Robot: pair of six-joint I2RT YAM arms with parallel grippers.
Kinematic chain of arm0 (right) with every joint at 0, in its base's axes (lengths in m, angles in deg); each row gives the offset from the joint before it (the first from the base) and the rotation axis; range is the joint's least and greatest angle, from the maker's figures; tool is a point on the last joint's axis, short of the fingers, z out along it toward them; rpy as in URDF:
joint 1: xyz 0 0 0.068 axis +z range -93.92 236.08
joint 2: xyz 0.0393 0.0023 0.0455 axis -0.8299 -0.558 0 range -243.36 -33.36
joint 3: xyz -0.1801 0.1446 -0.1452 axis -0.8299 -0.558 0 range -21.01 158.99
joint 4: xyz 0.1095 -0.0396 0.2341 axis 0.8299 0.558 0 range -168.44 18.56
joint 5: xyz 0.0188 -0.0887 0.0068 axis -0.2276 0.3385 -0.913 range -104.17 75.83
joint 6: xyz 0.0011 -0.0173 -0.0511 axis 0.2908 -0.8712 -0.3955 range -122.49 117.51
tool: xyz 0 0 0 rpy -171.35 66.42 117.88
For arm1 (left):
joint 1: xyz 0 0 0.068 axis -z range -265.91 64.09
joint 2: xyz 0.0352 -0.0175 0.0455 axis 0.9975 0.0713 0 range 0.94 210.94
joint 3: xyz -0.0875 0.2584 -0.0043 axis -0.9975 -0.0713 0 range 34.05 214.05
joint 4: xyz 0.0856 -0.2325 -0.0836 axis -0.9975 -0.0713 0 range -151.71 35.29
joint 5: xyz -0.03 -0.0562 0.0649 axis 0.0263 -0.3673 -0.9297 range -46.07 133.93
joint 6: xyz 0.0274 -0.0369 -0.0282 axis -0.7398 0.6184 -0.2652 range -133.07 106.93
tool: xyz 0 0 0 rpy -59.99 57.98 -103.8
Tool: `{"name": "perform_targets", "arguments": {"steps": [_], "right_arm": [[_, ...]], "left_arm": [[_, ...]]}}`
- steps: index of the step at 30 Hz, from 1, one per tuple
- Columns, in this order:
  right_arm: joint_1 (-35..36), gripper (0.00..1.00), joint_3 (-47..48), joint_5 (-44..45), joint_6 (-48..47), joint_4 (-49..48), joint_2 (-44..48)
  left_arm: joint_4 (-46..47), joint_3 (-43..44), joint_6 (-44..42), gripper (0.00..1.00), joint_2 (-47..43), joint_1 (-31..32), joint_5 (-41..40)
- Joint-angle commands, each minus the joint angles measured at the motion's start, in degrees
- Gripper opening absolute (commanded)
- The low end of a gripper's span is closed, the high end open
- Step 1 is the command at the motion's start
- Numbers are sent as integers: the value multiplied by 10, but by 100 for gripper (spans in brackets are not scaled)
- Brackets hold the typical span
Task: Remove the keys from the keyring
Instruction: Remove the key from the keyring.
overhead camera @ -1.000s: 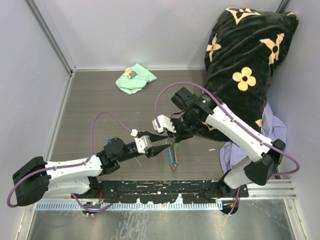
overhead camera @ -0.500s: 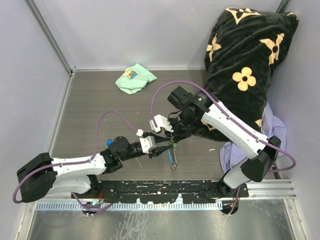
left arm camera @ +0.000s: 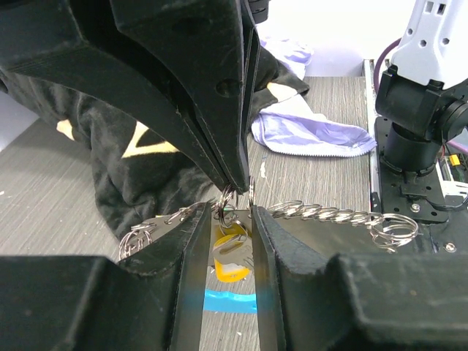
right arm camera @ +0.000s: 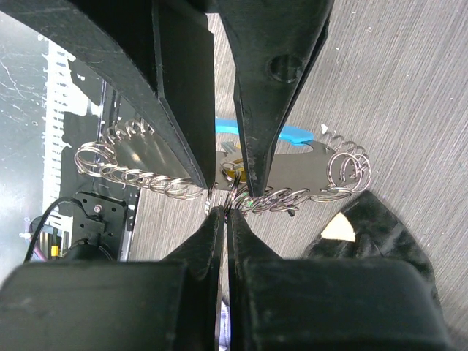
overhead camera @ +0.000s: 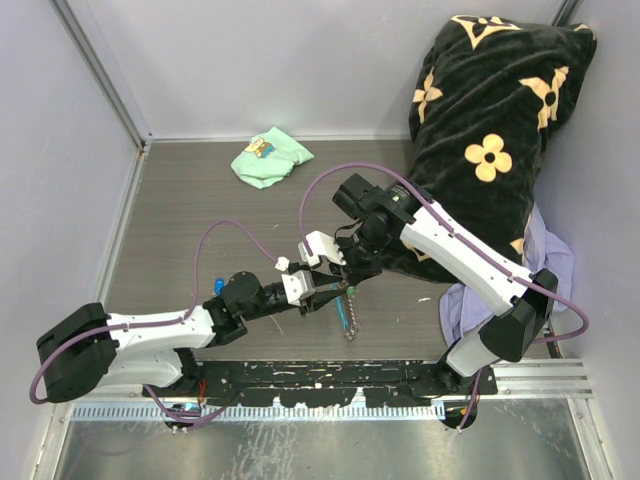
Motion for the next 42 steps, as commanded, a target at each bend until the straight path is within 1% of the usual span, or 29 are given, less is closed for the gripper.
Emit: {"name": "perform_targets", "arguments": {"steps": [1, 11, 16, 22, 26, 42], "right_arm": [[6, 1, 22, -11, 7, -4, 8], [7, 1, 20, -15, 6, -5, 13], [7, 1, 20, -15, 5, -5, 15], [7, 1, 21, -16, 5, -5, 13], [7, 1, 22, -17, 5, -6, 11], [7, 1, 22, -20, 4, -7, 14]], "left_arm": [[45, 19, 6, 30, -15, -3, -4], [7, 21, 10, 29, -43, -7, 1], [-13, 26, 10, 23, -45, -8, 6], [-17, 32, 10, 22, -38, -9, 12], [-18, 40, 11, 18, -30, -9, 19], [-27, 47, 16, 17, -13, -10, 36]]}}
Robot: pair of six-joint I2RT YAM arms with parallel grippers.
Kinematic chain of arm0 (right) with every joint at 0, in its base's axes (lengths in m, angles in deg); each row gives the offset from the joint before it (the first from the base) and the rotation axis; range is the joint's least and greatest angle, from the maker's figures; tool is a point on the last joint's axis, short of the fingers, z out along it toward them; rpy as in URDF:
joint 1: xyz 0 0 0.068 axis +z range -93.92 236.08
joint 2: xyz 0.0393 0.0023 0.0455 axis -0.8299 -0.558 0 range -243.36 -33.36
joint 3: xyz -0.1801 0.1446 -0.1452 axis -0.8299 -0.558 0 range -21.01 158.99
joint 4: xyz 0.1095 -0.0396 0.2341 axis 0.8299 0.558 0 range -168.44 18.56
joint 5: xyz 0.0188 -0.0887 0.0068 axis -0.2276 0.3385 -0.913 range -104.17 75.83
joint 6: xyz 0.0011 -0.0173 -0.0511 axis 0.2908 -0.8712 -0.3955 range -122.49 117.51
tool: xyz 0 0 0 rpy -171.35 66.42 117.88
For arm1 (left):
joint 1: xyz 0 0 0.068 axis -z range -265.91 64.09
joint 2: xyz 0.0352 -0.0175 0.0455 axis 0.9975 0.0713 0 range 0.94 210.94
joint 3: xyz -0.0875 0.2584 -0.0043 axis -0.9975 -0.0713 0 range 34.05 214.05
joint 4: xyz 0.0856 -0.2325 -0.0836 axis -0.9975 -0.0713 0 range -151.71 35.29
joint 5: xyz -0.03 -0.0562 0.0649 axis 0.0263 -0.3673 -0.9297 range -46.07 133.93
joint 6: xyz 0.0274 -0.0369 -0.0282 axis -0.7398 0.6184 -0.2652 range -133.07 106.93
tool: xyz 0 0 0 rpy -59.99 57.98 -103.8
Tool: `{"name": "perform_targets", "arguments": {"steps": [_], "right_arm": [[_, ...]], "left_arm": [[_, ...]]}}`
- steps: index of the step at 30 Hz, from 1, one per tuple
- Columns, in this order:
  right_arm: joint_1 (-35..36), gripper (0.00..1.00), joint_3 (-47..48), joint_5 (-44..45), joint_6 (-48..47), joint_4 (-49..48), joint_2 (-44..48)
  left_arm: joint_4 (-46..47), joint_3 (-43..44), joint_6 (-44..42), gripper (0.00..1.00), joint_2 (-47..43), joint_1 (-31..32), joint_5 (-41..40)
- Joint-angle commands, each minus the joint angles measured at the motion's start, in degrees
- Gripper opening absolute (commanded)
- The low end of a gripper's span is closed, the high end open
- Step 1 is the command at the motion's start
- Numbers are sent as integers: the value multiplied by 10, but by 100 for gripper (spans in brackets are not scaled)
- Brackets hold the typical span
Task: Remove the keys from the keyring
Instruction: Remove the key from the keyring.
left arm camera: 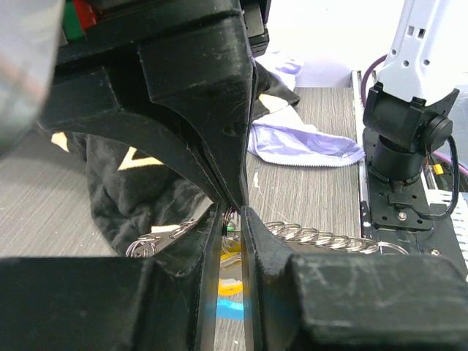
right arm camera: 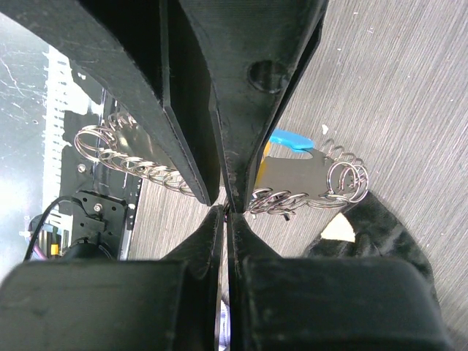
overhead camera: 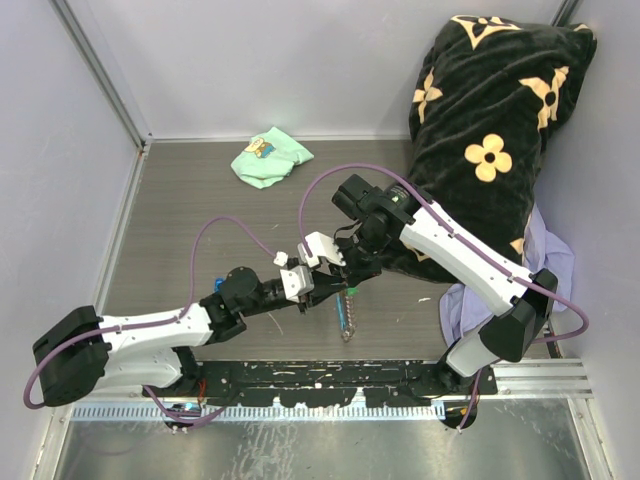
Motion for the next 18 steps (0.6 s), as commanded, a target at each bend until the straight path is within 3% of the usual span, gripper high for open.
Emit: {"name": "perform_targets", "arguments": {"steps": [1, 18], "right_arm": [[3, 1, 22, -21, 4, -7, 15], [3, 1, 21, -20, 5, -9, 20]], "left_arm": [[6, 27, 5, 17, 5, -2, 13], [-12, 24, 12, 17, 6, -11, 16]]}}
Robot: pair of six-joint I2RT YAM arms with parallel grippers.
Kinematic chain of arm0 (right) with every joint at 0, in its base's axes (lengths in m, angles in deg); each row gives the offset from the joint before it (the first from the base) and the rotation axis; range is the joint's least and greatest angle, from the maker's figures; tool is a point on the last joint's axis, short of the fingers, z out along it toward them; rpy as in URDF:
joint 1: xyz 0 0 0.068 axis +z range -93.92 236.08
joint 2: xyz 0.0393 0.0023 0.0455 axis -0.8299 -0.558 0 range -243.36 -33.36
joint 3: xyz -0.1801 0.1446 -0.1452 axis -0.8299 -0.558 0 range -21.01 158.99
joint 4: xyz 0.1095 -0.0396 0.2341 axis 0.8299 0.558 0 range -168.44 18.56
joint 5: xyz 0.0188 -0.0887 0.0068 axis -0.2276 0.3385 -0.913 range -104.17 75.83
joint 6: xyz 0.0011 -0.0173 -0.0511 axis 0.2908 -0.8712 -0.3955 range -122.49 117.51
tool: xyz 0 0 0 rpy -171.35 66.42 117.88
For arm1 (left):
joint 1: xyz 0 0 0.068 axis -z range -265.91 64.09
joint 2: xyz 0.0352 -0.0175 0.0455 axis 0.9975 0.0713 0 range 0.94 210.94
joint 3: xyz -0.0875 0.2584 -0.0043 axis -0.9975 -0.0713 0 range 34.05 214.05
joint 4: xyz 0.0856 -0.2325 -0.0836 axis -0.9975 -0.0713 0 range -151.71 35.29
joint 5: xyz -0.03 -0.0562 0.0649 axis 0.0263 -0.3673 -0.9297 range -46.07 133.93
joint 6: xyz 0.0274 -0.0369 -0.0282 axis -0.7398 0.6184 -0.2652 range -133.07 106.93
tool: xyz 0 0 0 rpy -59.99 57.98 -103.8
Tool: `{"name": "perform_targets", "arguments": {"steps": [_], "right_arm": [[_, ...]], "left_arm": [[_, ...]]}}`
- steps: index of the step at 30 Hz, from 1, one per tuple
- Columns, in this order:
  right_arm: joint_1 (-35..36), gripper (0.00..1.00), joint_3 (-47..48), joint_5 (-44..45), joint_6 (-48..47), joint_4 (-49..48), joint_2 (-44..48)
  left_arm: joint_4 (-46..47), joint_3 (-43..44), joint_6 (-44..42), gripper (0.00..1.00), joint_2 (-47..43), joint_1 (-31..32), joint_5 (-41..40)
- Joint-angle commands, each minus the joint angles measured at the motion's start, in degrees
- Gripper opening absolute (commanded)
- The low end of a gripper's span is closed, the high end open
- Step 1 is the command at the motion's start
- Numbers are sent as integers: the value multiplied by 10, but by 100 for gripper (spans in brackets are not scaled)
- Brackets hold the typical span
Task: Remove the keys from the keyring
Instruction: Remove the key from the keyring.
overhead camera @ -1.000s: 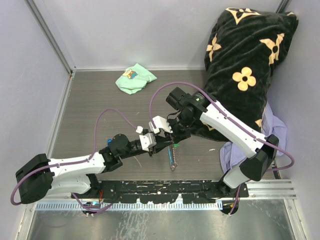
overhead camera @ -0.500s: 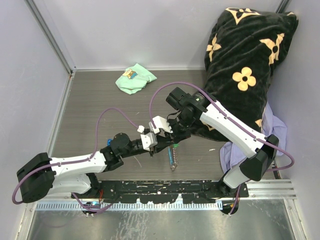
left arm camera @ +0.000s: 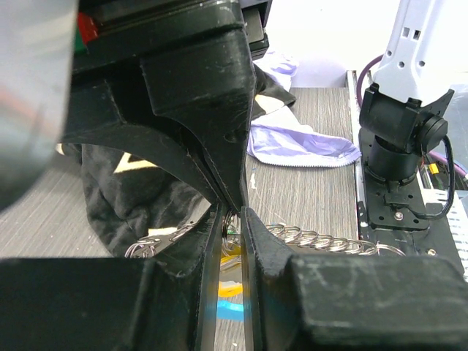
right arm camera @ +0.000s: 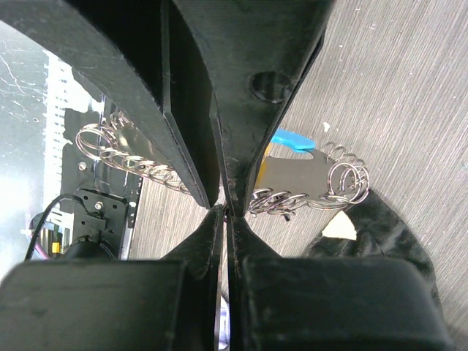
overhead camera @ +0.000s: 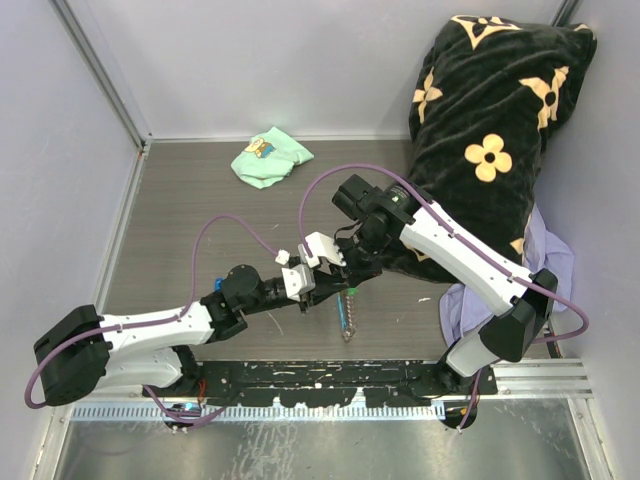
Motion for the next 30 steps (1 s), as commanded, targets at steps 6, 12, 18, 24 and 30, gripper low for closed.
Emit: {"name": "perform_targets", "arguments": {"steps": [6, 12, 18, 24, 30], "right_arm": [[3, 1, 22, -25, 5, -14, 22], [3, 1, 18, -26, 5, -16, 23], [3, 1, 20, -27, 5, -16, 23], [3, 1, 20, -29, 5, -16, 22], [3, 1, 24, -33, 5, -15, 20]], "left_arm": [[6, 7, 15, 22, -3, -8, 1], [37, -10, 23, 23, -14, -8, 2], [56, -25, 22, 26, -31, -8, -3], [58, -34, 20, 29, -52, -8, -4], [59, -33, 16, 31, -50, -8, -15]]}}
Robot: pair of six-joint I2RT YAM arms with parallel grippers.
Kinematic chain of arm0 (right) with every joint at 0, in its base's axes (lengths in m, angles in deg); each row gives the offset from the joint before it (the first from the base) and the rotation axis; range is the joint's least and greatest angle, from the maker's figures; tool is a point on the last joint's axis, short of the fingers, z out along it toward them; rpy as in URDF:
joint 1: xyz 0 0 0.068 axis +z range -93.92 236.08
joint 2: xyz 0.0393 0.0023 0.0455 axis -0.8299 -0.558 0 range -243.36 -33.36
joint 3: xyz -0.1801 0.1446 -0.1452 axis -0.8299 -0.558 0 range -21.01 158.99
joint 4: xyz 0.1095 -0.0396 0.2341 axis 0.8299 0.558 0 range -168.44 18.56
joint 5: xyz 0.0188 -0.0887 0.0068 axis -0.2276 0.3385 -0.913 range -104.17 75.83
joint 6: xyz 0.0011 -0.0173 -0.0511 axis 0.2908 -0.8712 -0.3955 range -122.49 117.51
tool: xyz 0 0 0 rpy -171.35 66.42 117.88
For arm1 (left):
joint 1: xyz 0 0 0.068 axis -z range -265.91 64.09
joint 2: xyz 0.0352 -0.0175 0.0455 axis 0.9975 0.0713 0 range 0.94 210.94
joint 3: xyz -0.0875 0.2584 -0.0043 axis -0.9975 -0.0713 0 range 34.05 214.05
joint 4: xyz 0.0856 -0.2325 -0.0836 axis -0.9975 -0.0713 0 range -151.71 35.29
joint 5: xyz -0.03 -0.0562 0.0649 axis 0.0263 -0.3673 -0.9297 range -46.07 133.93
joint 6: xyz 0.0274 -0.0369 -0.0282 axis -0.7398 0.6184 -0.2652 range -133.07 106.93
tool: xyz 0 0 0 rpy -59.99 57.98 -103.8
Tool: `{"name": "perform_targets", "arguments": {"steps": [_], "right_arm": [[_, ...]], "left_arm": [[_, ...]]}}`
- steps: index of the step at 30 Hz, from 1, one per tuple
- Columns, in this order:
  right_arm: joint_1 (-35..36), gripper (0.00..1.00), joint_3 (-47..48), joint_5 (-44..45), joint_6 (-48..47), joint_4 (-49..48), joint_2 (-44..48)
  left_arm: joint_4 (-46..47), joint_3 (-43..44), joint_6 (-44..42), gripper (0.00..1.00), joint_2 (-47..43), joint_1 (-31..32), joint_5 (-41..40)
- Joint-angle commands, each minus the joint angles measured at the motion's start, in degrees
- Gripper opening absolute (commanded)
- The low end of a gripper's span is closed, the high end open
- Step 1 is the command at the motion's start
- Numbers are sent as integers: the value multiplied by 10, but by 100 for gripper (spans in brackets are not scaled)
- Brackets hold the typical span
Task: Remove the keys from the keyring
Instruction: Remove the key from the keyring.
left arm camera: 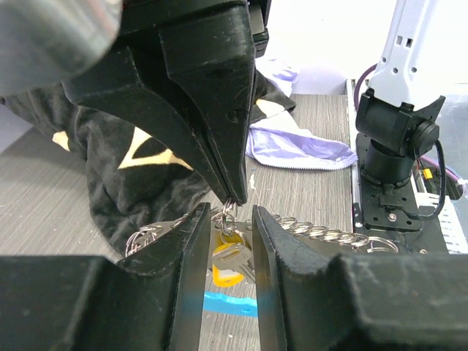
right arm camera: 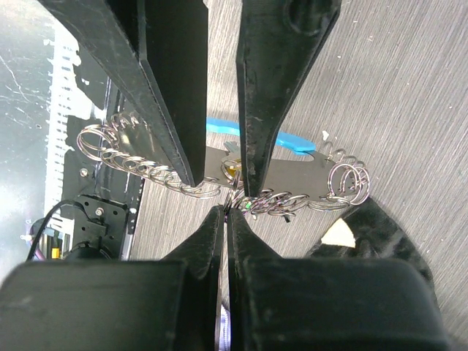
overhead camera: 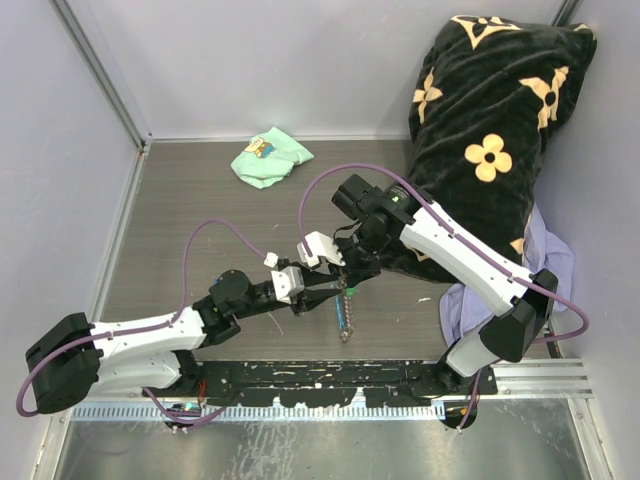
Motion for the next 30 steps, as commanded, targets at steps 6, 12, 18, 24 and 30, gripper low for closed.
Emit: {"name": "perform_targets", "arguments": {"steps": [6, 12, 18, 24, 30], "right_arm": [[3, 1, 25, -25, 6, -9, 21], [2, 1, 25, -27, 4, -9, 22], [3, 1, 26, -30, 4, -9, 24], [3, 1, 25, -31, 3, -9, 25], [3, 1, 21, -32, 3, -12, 27]], "left_arm": [[61, -2, -1, 31, 10, -2, -23], [65, 5, 2, 32, 24, -2, -18], [74, 6, 9, 27, 37, -2, -8], [74, 11, 12, 14, 40, -2, 0], [65, 12, 16, 0, 35, -2, 10]]}}
